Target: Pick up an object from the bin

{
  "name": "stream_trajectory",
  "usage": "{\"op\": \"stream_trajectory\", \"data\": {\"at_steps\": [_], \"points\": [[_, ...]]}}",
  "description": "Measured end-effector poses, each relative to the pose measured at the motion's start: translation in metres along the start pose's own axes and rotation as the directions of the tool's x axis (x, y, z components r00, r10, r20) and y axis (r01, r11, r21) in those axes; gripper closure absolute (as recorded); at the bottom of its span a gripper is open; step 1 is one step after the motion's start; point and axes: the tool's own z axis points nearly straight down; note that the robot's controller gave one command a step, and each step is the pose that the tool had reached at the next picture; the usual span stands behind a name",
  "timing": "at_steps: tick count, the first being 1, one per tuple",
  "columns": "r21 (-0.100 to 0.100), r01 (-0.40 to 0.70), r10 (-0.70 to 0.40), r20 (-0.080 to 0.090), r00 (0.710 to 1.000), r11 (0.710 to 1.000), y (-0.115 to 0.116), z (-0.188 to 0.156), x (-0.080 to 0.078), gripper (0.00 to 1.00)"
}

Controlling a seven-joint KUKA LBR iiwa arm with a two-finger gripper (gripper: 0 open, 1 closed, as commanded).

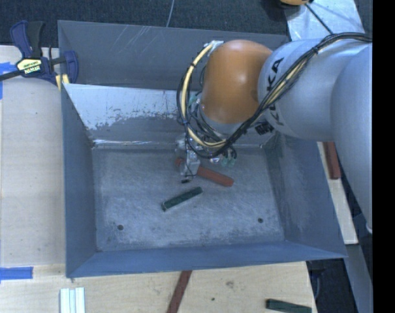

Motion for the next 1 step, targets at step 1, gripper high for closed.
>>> {"op": "stream_trajectory", "data": {"at_steps": [1], "points": [[0.0,-0.024,0.024,0.002,1.0,1.0,-0.0116,-0.098,0.0006,1.0]]}}
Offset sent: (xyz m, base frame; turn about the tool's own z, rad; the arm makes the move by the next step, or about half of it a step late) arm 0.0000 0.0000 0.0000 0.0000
